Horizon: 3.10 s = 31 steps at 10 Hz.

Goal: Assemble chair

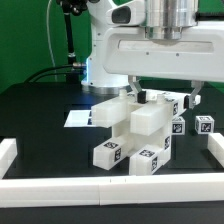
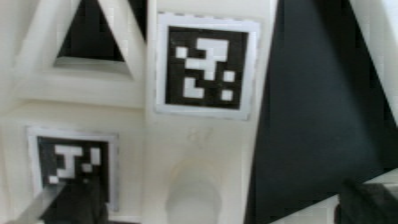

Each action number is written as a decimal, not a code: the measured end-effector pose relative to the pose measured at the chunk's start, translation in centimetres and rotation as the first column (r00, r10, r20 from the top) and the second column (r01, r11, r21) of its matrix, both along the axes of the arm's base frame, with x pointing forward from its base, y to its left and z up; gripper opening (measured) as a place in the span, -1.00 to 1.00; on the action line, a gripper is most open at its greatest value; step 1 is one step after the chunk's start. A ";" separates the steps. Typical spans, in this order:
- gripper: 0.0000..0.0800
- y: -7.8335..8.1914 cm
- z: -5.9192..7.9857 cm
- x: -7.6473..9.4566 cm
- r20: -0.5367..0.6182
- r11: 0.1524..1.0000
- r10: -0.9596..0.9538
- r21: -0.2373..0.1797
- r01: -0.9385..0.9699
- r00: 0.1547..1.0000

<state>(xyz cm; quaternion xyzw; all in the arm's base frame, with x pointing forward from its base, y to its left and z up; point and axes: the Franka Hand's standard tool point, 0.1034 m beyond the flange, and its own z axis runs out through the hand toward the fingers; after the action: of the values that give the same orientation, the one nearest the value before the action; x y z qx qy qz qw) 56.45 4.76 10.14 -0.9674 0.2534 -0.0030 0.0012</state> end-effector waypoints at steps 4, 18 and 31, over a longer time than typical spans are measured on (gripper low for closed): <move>0.62 4.1 6.6 -0.2 -0.015 0.997 0.056 0.057 -0.055 0.998; 0.62 9.0 5.1 -6.8 -0.083 0.999 0.017 0.040 -0.013 0.996; 0.62 12.9 -3.9 -12.4 -0.007 0.962 -0.273 0.005 0.273 0.962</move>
Offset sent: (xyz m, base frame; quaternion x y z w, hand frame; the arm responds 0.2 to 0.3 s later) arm -0.0153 0.0541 0.0626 0.0094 -0.0163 -0.0404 0.9990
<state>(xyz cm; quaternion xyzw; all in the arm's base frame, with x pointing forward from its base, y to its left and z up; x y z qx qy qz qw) 44.08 17.63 6.25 -0.9232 0.3844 0.0006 0.0028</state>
